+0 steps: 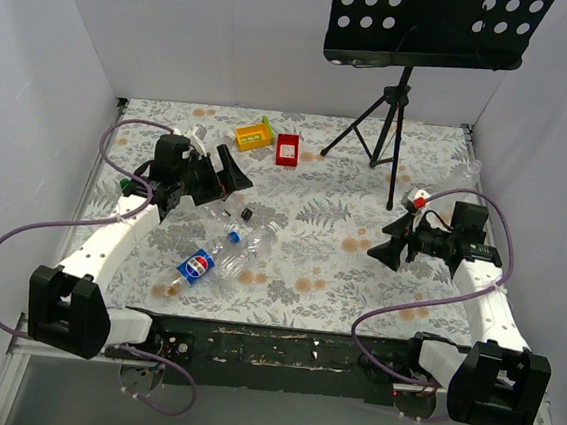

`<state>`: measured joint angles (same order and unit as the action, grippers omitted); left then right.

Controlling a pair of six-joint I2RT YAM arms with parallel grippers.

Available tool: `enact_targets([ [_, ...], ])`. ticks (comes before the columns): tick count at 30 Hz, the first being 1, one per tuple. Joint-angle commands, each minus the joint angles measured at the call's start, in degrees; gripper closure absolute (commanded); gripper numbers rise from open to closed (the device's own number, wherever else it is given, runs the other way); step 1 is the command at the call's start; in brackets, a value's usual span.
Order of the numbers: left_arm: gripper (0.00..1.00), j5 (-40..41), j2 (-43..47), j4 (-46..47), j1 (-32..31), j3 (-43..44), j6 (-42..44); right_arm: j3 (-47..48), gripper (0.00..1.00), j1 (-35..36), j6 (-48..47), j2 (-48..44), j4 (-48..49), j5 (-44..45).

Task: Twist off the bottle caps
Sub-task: Pick up the plastic bottle at the center of the board.

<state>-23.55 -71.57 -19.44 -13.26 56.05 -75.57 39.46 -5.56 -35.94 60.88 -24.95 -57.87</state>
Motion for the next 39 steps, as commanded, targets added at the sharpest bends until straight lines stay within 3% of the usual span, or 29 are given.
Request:
enact_targets([
  [1, 0.02, 9.46, -2.77, -10.08, 0.16, 4.5, 7.35, 0.0, 0.13, -0.41, -0.7, -0.33, 2.89, -2.69],
  [10, 0.02, 17.65, -12.88, -13.6, -0.45, 9.24, 9.21, 0.53, 0.13, -0.5, -1.76, 1.08, 1.57, -3.48],
  [15, 0.02, 28.62, -15.79, -17.55, -3.52, 14.61, 8.43, 0.53, 0.13, -0.59, -2.29, 1.08, 0.96, -3.13],
  [17, 0.02, 37.23, -14.83, -19.48, -4.41, 14.35, 3.44, 0.53, 0.14, -0.59, -2.46, 1.08, 1.04, -2.95],
  [24, 0.02, 43.84, -10.09, -22.13, -4.5, 8.99, -13.7, 0.79, 0.14, -0.5, -2.73, 1.43, 0.69, -3.3],
  [28, 0.02, 49.56, -13.41, -28.61, -3.71, 12.32, -23.46, 0.97, 0.14, -0.59, -2.99, 1.43, 0.34, -3.31],
  [39, 0.02, 45.26, -20.01, -25.03, -1.95, 11.89, -29.19, 1.05, 0.14, -0.59, -3.34, 1.61, -0.01, -2.95],
])
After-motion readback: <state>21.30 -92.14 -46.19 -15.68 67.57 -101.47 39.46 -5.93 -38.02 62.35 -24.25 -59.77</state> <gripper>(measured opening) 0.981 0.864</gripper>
